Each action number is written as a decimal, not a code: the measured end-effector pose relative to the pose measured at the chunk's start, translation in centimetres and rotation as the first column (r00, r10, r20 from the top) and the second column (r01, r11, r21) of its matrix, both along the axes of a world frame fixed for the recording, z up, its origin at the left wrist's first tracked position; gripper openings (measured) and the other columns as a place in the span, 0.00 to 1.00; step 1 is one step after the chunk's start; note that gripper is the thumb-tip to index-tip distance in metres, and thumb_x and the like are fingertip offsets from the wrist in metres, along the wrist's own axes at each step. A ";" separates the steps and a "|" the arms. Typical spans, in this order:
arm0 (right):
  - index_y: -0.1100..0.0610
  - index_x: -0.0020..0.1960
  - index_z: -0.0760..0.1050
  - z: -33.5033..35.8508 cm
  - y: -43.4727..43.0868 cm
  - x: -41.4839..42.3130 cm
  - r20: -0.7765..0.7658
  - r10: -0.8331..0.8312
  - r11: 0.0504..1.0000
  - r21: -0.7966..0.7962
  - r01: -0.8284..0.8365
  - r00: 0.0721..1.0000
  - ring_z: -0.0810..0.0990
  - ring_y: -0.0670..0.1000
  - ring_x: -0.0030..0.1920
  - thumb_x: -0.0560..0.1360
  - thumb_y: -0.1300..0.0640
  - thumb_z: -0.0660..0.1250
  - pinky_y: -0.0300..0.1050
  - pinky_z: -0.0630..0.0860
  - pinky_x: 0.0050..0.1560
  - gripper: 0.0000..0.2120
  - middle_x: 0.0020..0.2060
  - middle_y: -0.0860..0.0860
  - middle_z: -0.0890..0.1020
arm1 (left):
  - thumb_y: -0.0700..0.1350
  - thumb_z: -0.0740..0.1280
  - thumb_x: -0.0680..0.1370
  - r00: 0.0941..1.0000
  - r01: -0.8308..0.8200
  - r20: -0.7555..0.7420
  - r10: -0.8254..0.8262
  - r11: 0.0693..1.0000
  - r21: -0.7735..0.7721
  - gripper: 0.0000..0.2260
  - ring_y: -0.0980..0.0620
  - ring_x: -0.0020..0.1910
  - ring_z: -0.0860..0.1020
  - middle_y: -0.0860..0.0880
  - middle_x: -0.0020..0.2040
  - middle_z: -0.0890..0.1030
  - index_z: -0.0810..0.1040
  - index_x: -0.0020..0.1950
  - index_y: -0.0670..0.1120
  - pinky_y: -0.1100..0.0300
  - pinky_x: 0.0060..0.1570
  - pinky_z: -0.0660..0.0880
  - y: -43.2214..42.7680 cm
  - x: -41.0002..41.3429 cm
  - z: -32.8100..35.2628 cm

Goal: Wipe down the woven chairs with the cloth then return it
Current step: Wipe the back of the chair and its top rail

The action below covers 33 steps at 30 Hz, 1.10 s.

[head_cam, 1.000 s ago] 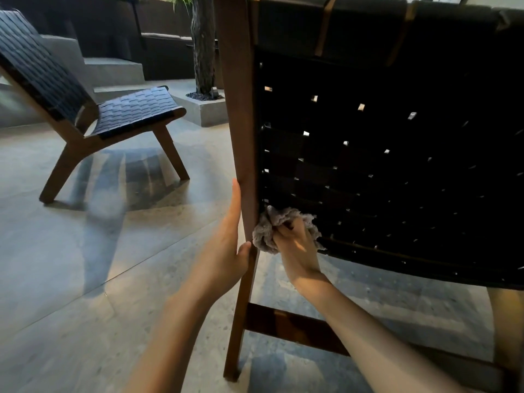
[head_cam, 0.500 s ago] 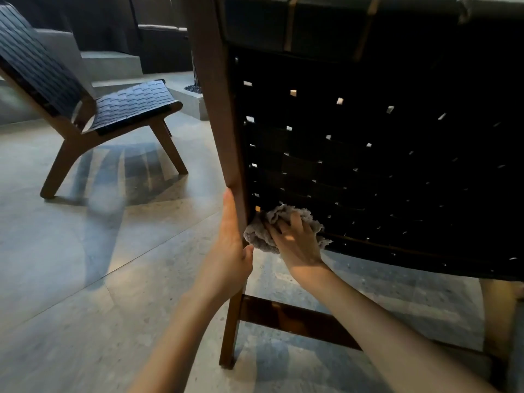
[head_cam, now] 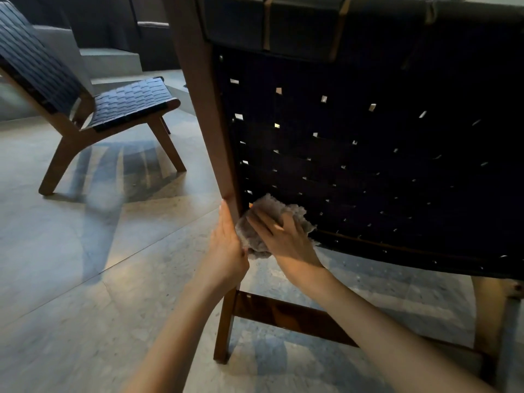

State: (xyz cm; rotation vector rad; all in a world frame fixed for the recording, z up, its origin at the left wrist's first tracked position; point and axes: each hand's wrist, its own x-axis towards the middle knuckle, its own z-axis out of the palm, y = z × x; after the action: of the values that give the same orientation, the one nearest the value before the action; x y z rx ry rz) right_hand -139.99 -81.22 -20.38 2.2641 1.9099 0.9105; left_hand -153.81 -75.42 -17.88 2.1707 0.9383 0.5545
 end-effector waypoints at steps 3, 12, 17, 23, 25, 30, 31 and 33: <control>0.52 0.74 0.65 -0.5 2.6 -0.7 -0.277 -0.010 1.000 -0.012 0.007 0.961 0.73 0.59 0.62 0.80 0.59 0.54 0.53 0.78 0.55 0.22 0.70 0.52 0.71 | 0.34 0.62 0.78 1.000 -0.014 -0.012 0.013 0.999 -0.041 0.46 0.42 0.75 0.56 0.48 0.79 0.46 0.27 0.73 0.55 0.45 0.69 0.65 0.6 0.0 -0.2; 0.50 0.77 0.51 -2.9 3.8 -0.1 -0.393 -0.195 0.961 -0.260 0.095 0.899 0.57 0.67 0.71 0.80 0.57 0.59 0.65 0.66 0.64 0.29 0.77 0.53 0.56 | 0.38 0.62 0.79 0.997 -0.051 -0.064 0.048 0.998 -0.032 0.45 0.37 0.67 0.69 0.48 0.79 0.44 0.21 0.63 0.61 0.44 0.63 0.71 0.7 0.1 -0.5; 0.45 0.78 0.44 -2.2 3.3 0.4 -0.325 -0.277 0.928 -0.333 0.164 0.904 0.66 0.69 0.66 0.81 0.56 0.57 0.60 0.71 0.59 0.32 0.78 0.52 0.50 | 0.38 0.64 0.78 0.997 -0.068 -0.033 0.066 0.997 -0.046 0.47 0.44 0.66 0.71 0.47 0.79 0.48 0.23 0.69 0.58 0.52 0.64 0.72 0.9 0.3 -0.6; 0.43 0.77 0.39 -2.6 0.4 1.9 -0.293 -0.318 0.908 -0.367 0.201 0.902 0.64 0.71 0.66 0.81 0.58 0.57 0.61 0.73 0.58 0.34 0.78 0.50 0.40 | 0.39 0.65 0.78 0.995 -0.051 -0.083 0.053 0.998 0.022 0.48 0.42 0.66 0.71 0.47 0.79 0.47 0.23 0.68 0.59 0.54 0.58 0.75 -0.5 0.6 -0.8; 0.43 0.77 0.37 -2.8 -1.0 2.8 -0.283 -0.337 0.903 -0.366 0.223 0.898 0.63 0.71 0.67 0.81 0.56 0.57 0.62 0.72 0.59 0.35 0.78 0.48 0.39 | 0.39 0.64 0.78 0.985 -0.020 -0.169 0.025 0.999 0.032 0.45 0.40 0.72 0.63 0.46 0.78 0.44 0.26 0.72 0.53 0.49 0.67 0.68 -1.3 1.4 -1.1; 0.43 0.77 0.35 -3.1 -5.5 5.5 -0.244 -0.351 0.912 -0.310 0.270 0.904 0.67 0.67 0.66 0.81 0.56 0.57 0.60 0.74 0.57 0.36 0.78 0.48 0.43 | 0.44 0.59 0.81 0.933 0.096 -0.357 -0.053 0.990 0.106 0.39 0.41 0.77 0.47 0.46 0.78 0.40 0.27 0.73 0.50 0.46 0.71 0.61 -3.5 4.0 -1.3; 0.42 0.77 0.35 -3.2 -6.4 6.1 -0.241 -0.356 0.909 -0.313 0.275 0.903 0.67 0.67 0.67 0.81 0.56 0.58 0.60 0.74 0.58 0.37 0.78 0.48 0.44 | 0.44 0.58 0.82 0.923 0.132 -0.378 -0.078 0.984 0.117 0.38 0.42 0.77 0.44 0.47 0.77 0.38 0.26 0.73 0.50 0.46 0.72 0.59 -4.0 4.5 -1.4; 0.42 0.76 0.35 -3.1 -8.0 7.2 -0.234 -0.388 0.892 -0.339 0.299 0.892 0.65 0.67 0.68 0.80 0.56 0.60 0.60 0.74 0.59 0.38 0.78 0.47 0.42 | 0.44 0.57 0.82 0.906 0.199 -0.402 -0.134 0.972 0.125 0.38 0.44 0.76 0.42 0.49 0.77 0.36 0.25 0.72 0.52 0.46 0.72 0.55 -5.1 5.6 -1.6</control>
State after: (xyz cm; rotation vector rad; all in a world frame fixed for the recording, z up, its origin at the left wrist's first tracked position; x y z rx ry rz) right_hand -132.78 -89.25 -23.45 2.5361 1.5125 0.2317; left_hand -148.17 -80.50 -19.45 2.5394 0.9216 0.1132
